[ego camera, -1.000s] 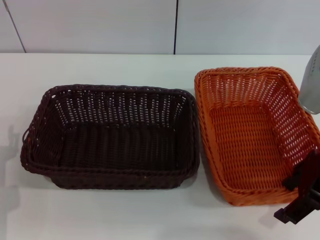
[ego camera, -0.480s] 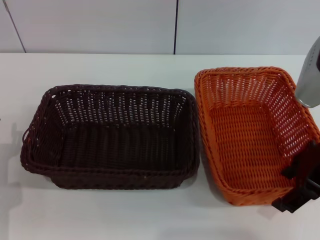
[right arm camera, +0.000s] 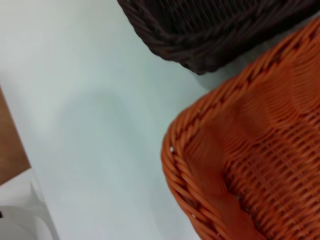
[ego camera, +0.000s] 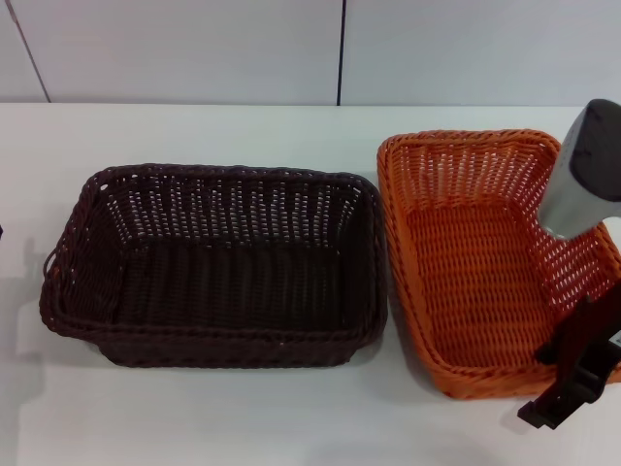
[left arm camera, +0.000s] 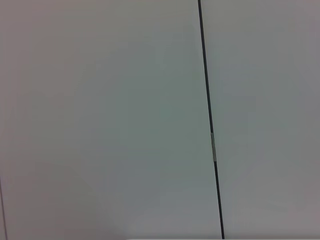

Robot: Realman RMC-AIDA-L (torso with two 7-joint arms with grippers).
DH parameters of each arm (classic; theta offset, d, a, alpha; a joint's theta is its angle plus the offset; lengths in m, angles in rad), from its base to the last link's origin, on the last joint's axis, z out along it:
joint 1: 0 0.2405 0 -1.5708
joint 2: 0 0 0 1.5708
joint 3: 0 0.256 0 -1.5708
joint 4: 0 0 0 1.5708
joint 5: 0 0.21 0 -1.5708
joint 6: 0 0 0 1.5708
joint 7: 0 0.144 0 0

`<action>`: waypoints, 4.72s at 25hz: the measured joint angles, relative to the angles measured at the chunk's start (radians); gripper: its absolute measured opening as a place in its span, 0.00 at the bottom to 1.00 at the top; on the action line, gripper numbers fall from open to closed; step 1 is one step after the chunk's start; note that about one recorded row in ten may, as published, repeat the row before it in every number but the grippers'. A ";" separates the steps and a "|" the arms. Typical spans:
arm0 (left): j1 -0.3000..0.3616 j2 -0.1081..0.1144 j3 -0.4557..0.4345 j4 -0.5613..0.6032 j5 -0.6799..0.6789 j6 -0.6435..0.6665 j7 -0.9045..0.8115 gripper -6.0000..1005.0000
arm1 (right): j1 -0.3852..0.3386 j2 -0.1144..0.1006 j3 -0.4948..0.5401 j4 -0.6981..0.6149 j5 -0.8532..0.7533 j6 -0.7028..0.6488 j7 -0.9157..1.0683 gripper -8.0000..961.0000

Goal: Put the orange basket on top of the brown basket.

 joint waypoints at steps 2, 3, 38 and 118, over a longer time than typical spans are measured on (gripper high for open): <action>0.000 0.000 0.000 0.000 0.000 0.000 0.000 0.76 | -0.001 0.001 -0.015 0.013 -0.008 0.020 0.000 0.83; 0.000 0.000 0.000 0.000 0.000 0.000 0.000 0.76 | -0.002 0.002 -0.023 0.017 -0.011 0.030 0.000 0.82; 0.004 0.003 0.000 0.011 0.009 0.017 -0.002 0.76 | 0.030 0.008 -0.089 -0.312 -0.154 0.077 0.144 0.17; -0.044 0.000 0.040 0.033 0.002 0.023 -0.037 0.76 | -0.191 -0.037 -1.015 -0.619 -0.336 0.612 -0.480 0.71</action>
